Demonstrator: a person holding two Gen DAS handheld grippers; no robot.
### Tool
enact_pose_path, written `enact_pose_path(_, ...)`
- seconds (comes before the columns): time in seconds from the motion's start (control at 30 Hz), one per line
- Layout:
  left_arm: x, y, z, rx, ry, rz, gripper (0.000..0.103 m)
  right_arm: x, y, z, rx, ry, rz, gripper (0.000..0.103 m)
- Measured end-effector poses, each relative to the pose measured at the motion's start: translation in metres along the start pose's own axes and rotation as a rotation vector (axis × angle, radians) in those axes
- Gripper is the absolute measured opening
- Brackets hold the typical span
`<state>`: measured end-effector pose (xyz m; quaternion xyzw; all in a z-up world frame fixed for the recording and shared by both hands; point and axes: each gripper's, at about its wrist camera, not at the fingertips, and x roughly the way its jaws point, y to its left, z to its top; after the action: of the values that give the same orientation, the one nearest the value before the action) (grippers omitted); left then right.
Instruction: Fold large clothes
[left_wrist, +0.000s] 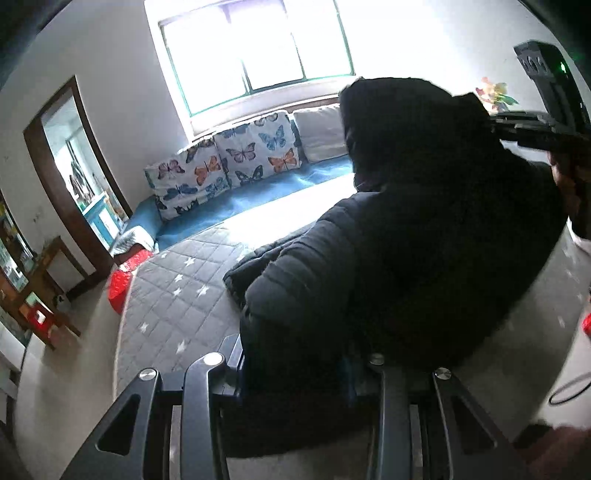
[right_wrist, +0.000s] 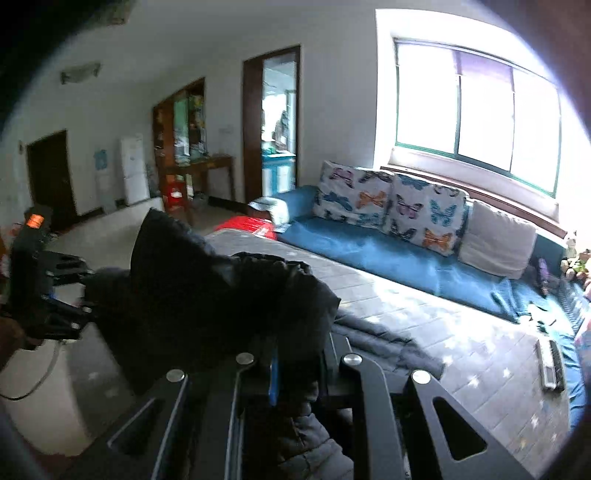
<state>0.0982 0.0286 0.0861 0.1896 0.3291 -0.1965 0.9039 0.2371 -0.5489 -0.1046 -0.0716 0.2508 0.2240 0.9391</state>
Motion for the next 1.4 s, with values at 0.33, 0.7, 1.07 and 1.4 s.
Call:
enact_pose_path(0.33, 0.133, 0.041, 0.097, -0.093, 0.143, -0.028, 0.04, 0.12, -0.055, 0.013, 0.023, 0.081, -0.084, 0.017)
enact_pose_path(0.7, 0.218, 0.055, 0.097, -0.142, 0.291, -0.038, 0.049, 0.204, -0.082, -0.019, 0.112, 0.374, -0.093, 0.019)
enact_pose_path(1.07, 0.291, 0.089, 0.072, -0.24, 0.372, -0.077, 0.068, 0.203, -0.103, -0.019, 0.205, 0.397, -0.082, 0.027)
enact_pose_path(1.4, 0.299, 0.102, 0.067, -0.308, 0.403, -0.057, 0.088, 0.122, -0.091, -0.026, 0.189, 0.429, -0.024, 0.031)
